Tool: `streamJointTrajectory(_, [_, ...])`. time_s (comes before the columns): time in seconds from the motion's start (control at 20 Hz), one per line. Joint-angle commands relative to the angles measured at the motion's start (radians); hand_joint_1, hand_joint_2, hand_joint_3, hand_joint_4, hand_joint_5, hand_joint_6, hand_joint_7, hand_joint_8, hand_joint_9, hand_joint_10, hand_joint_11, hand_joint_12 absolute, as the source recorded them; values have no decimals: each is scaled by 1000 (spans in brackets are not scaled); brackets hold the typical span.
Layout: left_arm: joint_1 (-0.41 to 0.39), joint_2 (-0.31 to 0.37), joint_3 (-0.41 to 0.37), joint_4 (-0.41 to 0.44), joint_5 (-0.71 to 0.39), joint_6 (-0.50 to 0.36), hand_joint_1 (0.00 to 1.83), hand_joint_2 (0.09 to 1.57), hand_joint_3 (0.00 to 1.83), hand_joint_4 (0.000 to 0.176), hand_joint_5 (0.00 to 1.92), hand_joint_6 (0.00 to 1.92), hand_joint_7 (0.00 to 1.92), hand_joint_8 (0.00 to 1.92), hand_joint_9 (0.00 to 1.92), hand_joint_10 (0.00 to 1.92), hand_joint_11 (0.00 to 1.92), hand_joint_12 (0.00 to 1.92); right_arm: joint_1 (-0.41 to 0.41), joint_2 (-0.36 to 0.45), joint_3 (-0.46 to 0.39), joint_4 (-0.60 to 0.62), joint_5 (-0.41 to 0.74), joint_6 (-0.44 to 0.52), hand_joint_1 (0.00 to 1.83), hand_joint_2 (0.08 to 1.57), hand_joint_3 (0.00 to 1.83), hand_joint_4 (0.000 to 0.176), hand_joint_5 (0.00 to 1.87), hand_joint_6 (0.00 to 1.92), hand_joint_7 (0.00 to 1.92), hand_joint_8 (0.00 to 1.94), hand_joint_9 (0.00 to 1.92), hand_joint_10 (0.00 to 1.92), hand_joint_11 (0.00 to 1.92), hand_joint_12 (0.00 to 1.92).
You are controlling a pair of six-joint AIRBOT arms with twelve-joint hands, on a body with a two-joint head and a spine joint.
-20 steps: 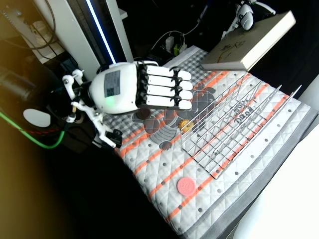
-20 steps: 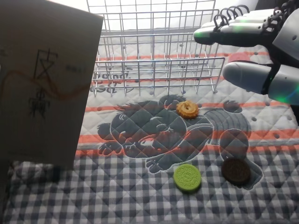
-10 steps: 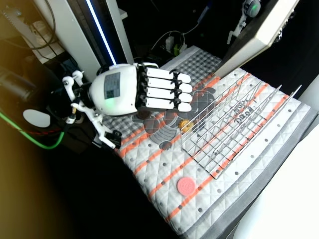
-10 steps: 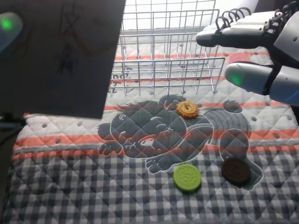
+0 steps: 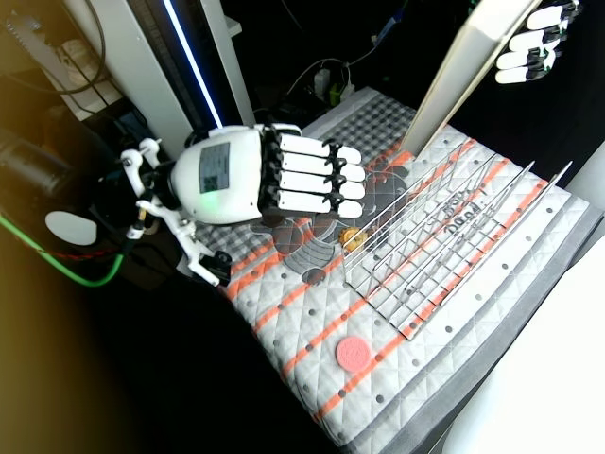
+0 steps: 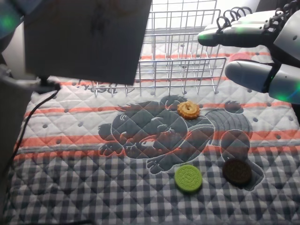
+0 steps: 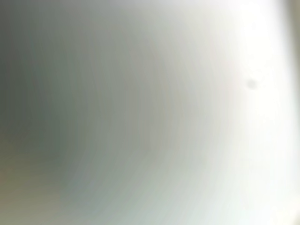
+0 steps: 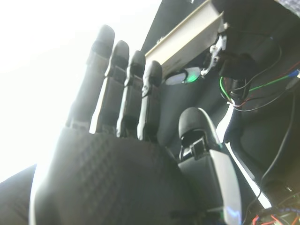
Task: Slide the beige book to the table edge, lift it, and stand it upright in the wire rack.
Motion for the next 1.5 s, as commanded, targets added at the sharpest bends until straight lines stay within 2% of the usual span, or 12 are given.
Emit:
streamJointTrajectory(0.0, [-31,-4,13,20,-87,-22,1240,1112,0,0,943,967,1056,991,1207,611,951,1143,3,-4,4,25,121,0,19,1523,2,0,577,5,603,7,589,7,643,9])
streamJointTrajectory(0.1, [-115,-37,57,60,-23,-19,1242,1108,3,0,943,966,1064,974,1221,498,956,1048,3,-5,5,26,123,0,17,1510,0,0,569,0,584,0,566,0,626,1])
streamJointTrajectory(0.25, [-159,-49,77,79,5,0,1230,1128,1,0,908,1031,1020,1037,1201,498,938,1094,3,-6,6,25,129,0,2,1493,0,0,556,1,566,2,548,1,607,0])
streamJointTrajectory(0.5, [-217,-83,132,105,56,22,1260,1088,0,0,969,906,1134,889,1324,561,1067,1138,3,-17,18,14,131,0,0,1473,0,0,564,4,599,12,572,7,594,0])
streamJointTrajectory(0.55, [-224,-88,139,107,65,30,1266,1072,0,0,1002,851,1171,824,1348,541,1101,1105,3,-17,18,12,132,0,3,1479,0,0,559,1,592,6,557,0,546,0])
streamJointTrajectory(0.65, [-230,-96,152,110,81,43,1269,1071,0,0,993,868,1180,807,1369,515,1117,1081,3,-17,18,10,134,0,6,1486,0,0,560,1,589,4,558,1,540,0])
streamJointTrajectory(0.75, [-242,-106,170,128,92,46,1260,1087,2,0,950,948,1150,841,1362,463,1117,1052,3,-20,18,4,136,0,1,1483,0,0,556,0,590,4,552,0,532,0])
streamJointTrajectory(0.85, [-259,-108,177,143,99,64,1260,1096,0,0,930,972,1132,893,1372,490,1125,1081,3,-25,21,-3,136,3,0,1469,0,0,578,8,622,15,573,8,534,2])
streamJointTrajectory(0.95, [-276,-108,180,158,110,86,1262,1078,0,0,969,933,1175,796,1388,464,1154,1036,3,-32,30,-12,136,16,0,1473,0,0,599,13,648,19,605,17,574,18])
streamJointTrajectory(1.1, [-292,-108,181,177,127,110,1251,1095,0,0,930,1024,1141,815,1398,325,1136,955,3,-36,35,-15,139,22,0,1460,0,0,587,5,646,12,601,10,564,12])
streamJointTrajectory(1.3, [-303,-93,180,226,164,120,1245,1103,0,0,915,1063,1124,825,1429,213,1113,941,3,-23,29,-9,174,27,0,1490,6,0,557,0,593,0,564,0,536,0])
streamJointTrajectory(1.45, [-313,-72,170,266,185,128,1244,1104,0,0,914,1095,1124,801,1434,204,1103,946,-1,-2,13,4,221,25,0,1479,0,0,547,1,572,0,530,0,515,0])
